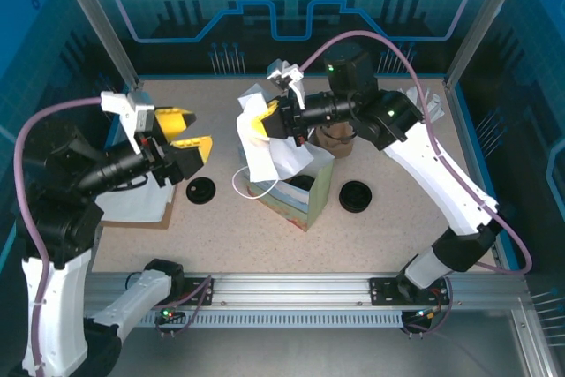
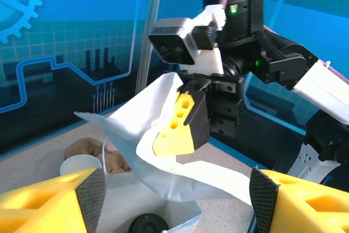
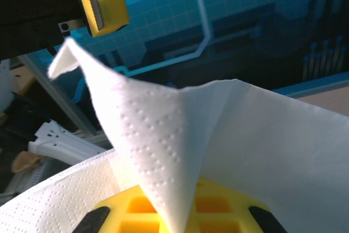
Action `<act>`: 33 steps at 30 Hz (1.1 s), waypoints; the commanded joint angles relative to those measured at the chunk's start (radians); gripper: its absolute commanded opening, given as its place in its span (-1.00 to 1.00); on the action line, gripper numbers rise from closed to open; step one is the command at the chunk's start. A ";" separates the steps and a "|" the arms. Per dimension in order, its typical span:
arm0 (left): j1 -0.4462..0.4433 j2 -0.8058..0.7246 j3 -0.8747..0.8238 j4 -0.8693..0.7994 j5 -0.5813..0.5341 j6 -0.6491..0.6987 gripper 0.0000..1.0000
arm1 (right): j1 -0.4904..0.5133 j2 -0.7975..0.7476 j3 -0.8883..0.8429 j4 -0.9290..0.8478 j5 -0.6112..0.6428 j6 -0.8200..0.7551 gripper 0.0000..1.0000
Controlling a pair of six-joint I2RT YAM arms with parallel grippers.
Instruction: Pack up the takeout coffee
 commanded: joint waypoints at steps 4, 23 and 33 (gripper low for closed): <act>-0.006 -0.033 -0.093 -0.034 -0.059 -0.036 0.45 | -0.007 0.105 -0.003 -0.069 -0.148 0.048 -0.83; -0.006 -0.029 -0.127 -0.021 -0.053 -0.051 0.41 | -0.114 0.195 -0.026 -0.277 -0.034 -0.033 -0.81; -0.006 -0.016 -0.113 -0.028 -0.056 -0.048 0.40 | -0.103 0.190 -0.045 -0.380 0.176 -0.104 -0.77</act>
